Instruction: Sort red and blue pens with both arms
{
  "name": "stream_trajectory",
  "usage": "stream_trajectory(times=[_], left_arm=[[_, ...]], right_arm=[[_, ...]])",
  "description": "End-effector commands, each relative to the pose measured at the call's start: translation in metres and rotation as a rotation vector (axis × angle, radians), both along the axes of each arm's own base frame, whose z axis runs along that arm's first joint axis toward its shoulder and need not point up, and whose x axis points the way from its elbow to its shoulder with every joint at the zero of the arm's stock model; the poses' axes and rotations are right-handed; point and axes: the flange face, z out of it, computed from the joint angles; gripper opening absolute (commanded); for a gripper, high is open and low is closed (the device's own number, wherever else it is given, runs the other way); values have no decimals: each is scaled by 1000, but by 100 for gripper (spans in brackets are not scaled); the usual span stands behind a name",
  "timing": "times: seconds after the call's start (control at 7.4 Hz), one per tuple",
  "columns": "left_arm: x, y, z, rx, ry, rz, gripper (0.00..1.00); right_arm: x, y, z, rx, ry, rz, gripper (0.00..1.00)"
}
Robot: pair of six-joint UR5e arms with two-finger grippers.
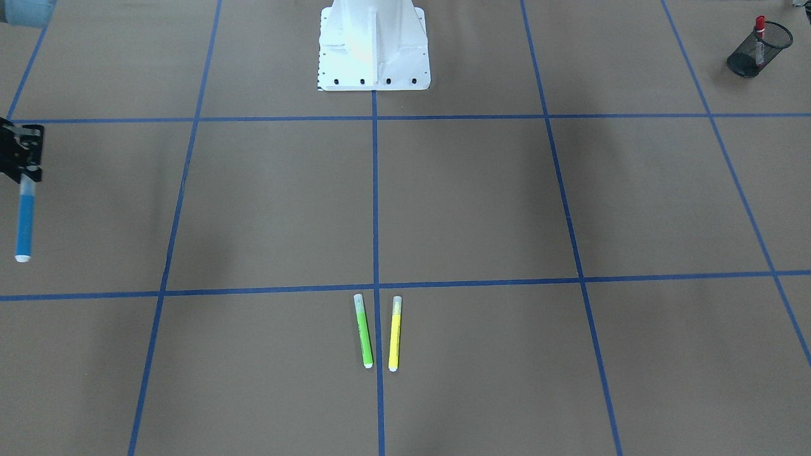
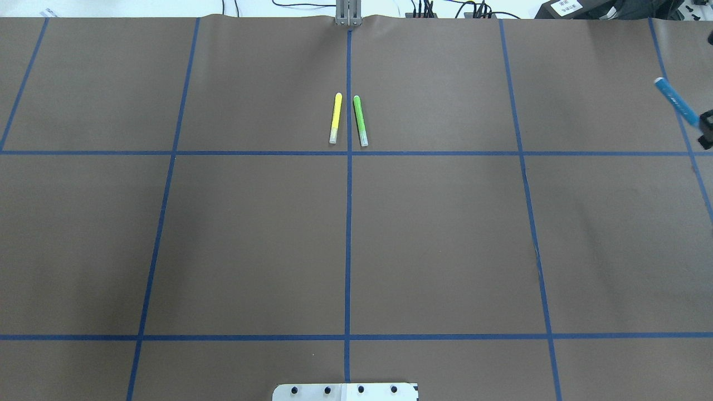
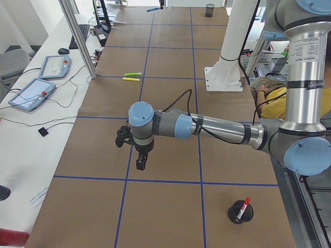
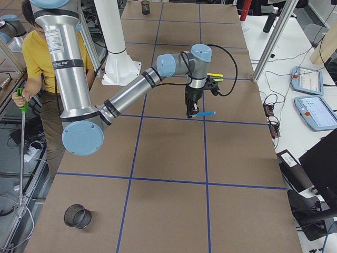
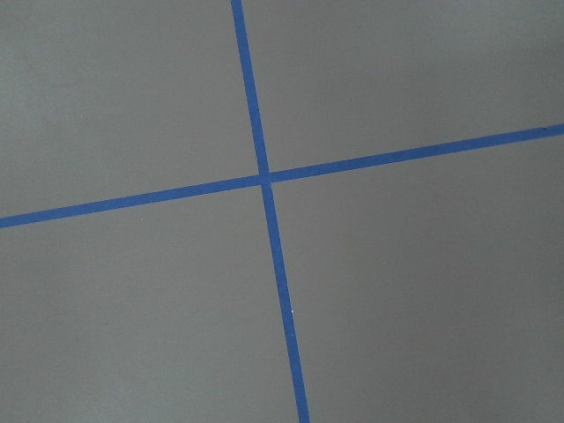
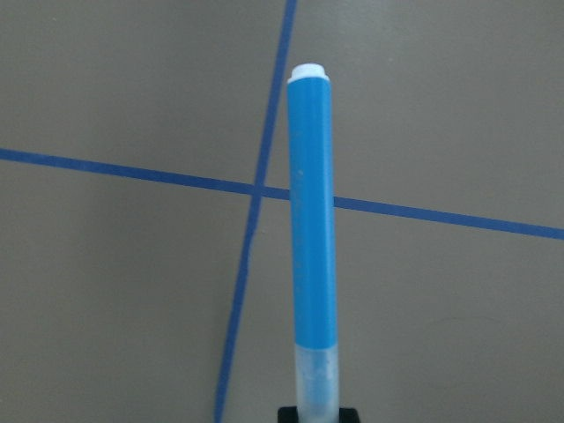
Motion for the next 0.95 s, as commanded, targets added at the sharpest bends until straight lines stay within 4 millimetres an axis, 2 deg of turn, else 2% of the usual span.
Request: stream_trajectory(times=[0.0,0.27,0.54,0.68,0.81], left_arm=[[0,1,1,-1,0,0,100],[1,1,0,7,0,2,100],[1,-1,-2,20,1,0,100],[1,-1,-4,27,1,2,100],[0,-2,-4,35,1,-1,100]], right_arm=[[63,23,28,-51,186,-178,0],[115,68,89,-139,156,-275,0],[169,141,153,-310,98,-150,0],[197,182,180,-398,18,-20,0],[227,227,218,-500,-67,119,0]])
